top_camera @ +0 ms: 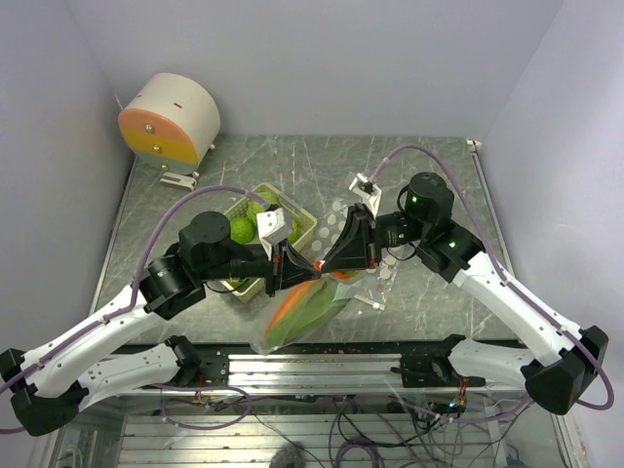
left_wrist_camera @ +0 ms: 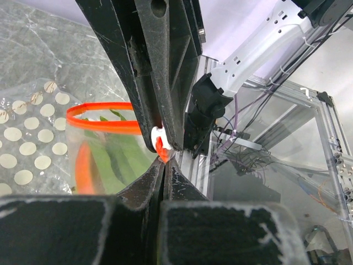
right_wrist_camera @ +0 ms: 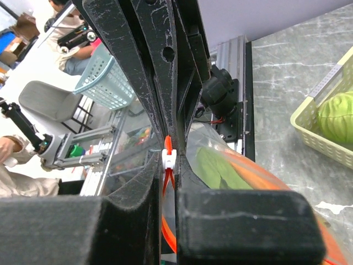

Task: Place the food in the zip-top bag and seal the zipper
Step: Zip the zipper food storage bag.

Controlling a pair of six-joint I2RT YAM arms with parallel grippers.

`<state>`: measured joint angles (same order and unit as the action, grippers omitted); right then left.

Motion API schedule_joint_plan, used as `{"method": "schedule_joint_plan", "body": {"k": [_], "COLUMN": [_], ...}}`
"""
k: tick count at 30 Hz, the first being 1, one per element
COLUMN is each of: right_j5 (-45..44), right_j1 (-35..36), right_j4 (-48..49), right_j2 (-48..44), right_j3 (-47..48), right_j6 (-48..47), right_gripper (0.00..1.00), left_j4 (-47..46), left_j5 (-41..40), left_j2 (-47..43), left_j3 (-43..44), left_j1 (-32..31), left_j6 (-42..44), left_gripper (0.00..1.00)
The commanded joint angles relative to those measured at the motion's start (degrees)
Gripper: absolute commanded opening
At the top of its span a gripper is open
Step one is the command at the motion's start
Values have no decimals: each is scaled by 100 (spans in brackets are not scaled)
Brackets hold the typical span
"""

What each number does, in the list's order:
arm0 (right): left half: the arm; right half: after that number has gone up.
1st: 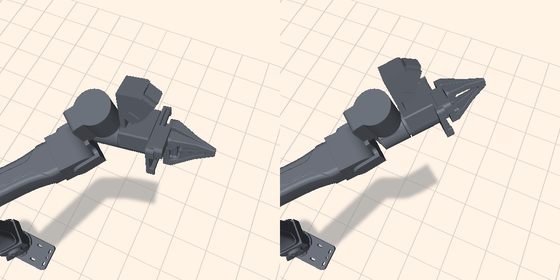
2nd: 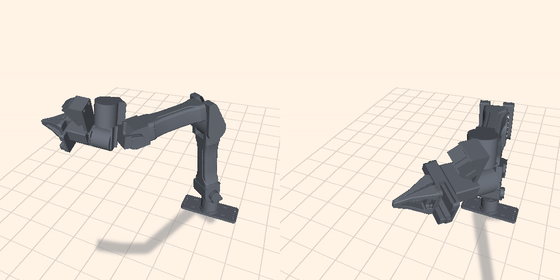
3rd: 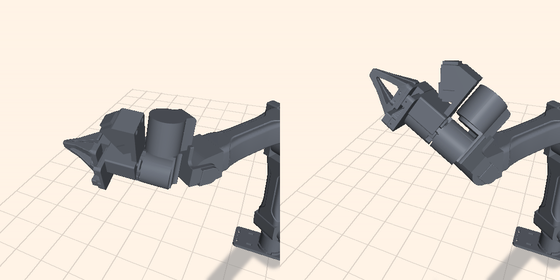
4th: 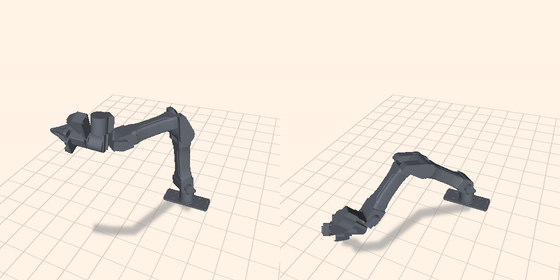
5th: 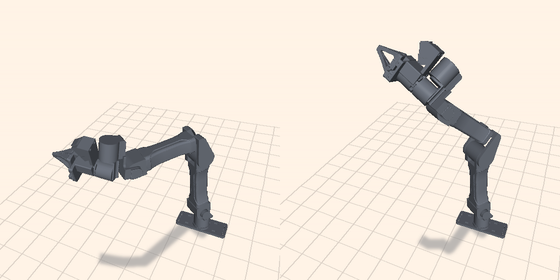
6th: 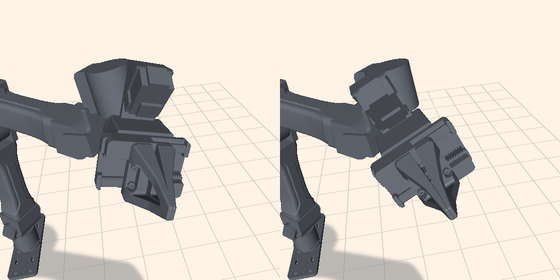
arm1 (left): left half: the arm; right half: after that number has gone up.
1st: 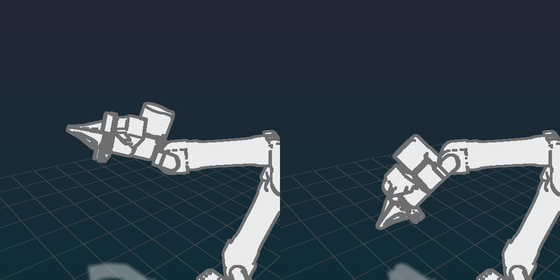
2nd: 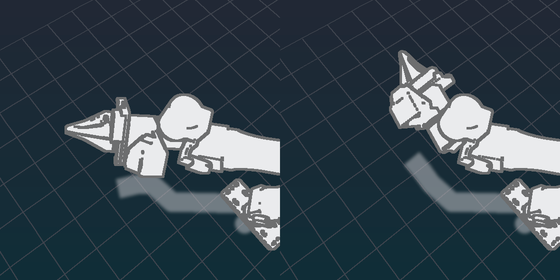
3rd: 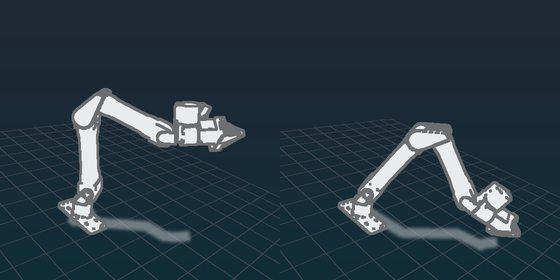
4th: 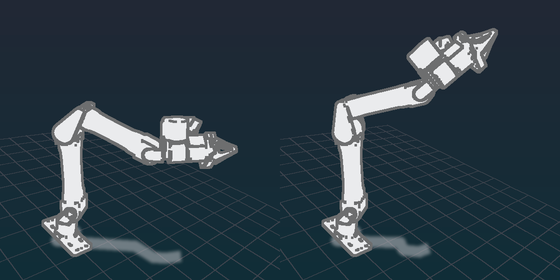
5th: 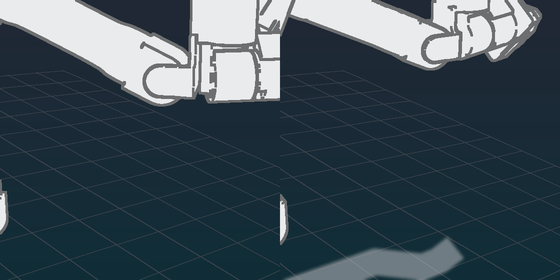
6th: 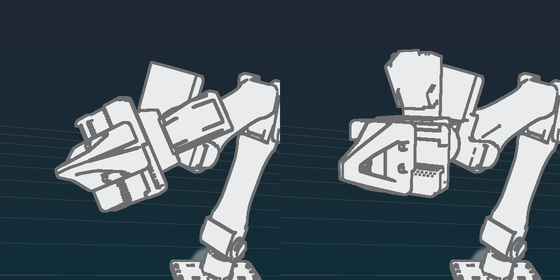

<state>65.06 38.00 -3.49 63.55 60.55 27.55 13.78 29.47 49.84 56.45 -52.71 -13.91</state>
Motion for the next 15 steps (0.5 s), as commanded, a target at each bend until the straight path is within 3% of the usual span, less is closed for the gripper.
{"method": "schedule_joint_plan", "body": {"k": [1,5,9,13,15], "right_j5": [-117,-163,-148,-125,-131], "right_j1": [50,51,52,50,50], "right_j4": [-564,-792,-791,-835,-846], "right_j2": [44,59,53,59,40], "right_j3": [367,439,430,440,435], "right_j6": [-439,-577,-609,-674,-687], "right_gripper": [0,0,0,0,0], "left_j4": [-148,-127,-219,-353,-392], "left_j5": [37,427,492,504,532], "left_j2": [-2,85,185,334,421], "left_j3": [74,137,139,150,148], "left_j1": [-6,-11,-11,-9,-10], "left_j6": [167,265,269,260,265], "left_gripper": [7,22,30,31,22]}}
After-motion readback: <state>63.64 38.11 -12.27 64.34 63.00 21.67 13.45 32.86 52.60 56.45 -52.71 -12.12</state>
